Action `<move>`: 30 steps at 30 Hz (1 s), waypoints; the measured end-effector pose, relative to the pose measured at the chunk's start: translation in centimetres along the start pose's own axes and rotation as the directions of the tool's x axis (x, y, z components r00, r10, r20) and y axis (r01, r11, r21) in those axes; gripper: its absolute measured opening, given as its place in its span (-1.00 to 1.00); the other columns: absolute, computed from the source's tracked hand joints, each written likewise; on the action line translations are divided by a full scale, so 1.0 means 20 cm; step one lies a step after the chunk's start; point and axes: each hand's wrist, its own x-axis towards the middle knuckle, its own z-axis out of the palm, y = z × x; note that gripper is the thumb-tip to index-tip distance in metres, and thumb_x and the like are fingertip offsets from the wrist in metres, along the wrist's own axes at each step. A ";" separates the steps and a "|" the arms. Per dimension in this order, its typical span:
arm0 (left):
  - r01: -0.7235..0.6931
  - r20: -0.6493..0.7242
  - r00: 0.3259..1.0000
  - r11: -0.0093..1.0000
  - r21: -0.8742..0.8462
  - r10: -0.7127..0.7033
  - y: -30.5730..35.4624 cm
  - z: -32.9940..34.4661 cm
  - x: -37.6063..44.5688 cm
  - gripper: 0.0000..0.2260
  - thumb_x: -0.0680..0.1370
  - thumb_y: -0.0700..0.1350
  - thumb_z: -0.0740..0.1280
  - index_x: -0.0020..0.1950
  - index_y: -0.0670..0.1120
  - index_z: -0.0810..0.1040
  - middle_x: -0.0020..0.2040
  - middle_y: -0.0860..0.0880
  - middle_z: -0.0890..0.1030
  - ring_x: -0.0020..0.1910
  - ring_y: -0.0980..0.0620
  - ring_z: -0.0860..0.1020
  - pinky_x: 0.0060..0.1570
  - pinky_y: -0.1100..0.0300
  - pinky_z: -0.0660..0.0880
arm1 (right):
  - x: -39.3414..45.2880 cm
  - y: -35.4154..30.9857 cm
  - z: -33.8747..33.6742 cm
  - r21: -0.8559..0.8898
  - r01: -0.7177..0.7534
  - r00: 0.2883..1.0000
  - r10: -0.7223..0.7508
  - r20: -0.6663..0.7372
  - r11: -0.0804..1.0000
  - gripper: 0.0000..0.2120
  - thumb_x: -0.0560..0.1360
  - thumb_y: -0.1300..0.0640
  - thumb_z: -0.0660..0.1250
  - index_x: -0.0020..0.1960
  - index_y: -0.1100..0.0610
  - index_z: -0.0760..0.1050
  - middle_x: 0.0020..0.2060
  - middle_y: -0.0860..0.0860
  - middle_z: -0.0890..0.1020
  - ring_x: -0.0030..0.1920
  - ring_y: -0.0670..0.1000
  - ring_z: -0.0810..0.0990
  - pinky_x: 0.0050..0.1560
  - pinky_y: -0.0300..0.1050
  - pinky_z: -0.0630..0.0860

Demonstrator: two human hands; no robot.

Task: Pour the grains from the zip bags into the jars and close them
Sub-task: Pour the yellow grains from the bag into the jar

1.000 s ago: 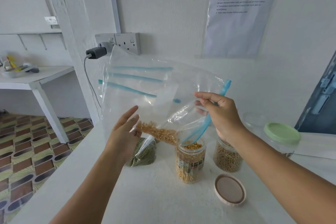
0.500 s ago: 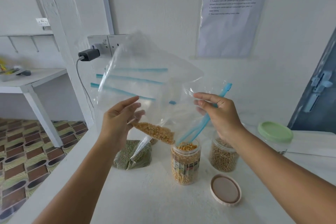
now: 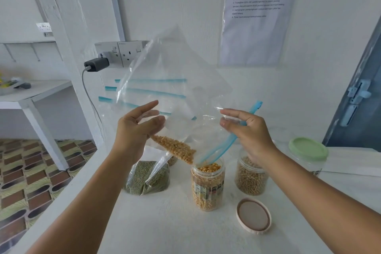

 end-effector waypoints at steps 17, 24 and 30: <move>-0.103 0.008 0.995 0.986 0.133 0.103 0.03 0.02 0.05 -0.46 0.28 -0.30 0.57 0.25 -0.06 0.67 0.06 -0.16 0.56 -0.06 -0.06 0.66 0.08 0.10 0.66 | -0.01 0.03 -0.03 -0.022 0.043 0.999 -0.043 0.028 0.999 -0.70 0.51 0.34 0.51 0.16 0.04 0.71 0.19 -0.02 0.72 0.14 -0.06 0.72 0.11 -0.25 0.63; -0.100 0.004 0.995 0.987 0.123 0.101 0.05 0.01 0.06 -0.46 0.29 -0.30 0.57 0.27 -0.10 0.67 0.08 -0.19 0.56 -0.04 -0.08 0.66 0.11 0.04 0.66 | 0.00 0.00 -0.03 -0.052 0.034 0.999 -0.033 0.018 0.998 -0.72 0.51 0.22 0.54 0.15 -0.08 0.73 0.12 -0.02 0.74 0.20 -0.06 0.68 0.15 -0.28 0.59; -0.099 -0.005 0.995 0.985 0.141 0.101 0.06 0.01 0.07 -0.48 0.28 -0.27 0.58 0.24 -0.07 0.68 0.08 -0.18 0.58 -0.04 -0.06 0.67 0.11 0.02 0.67 | 0.00 -0.01 -0.03 -0.080 0.036 0.999 -0.036 0.012 0.996 -0.74 0.51 0.19 0.54 0.15 -0.07 0.73 0.15 -0.12 0.72 0.20 -0.07 0.68 0.05 -0.34 0.59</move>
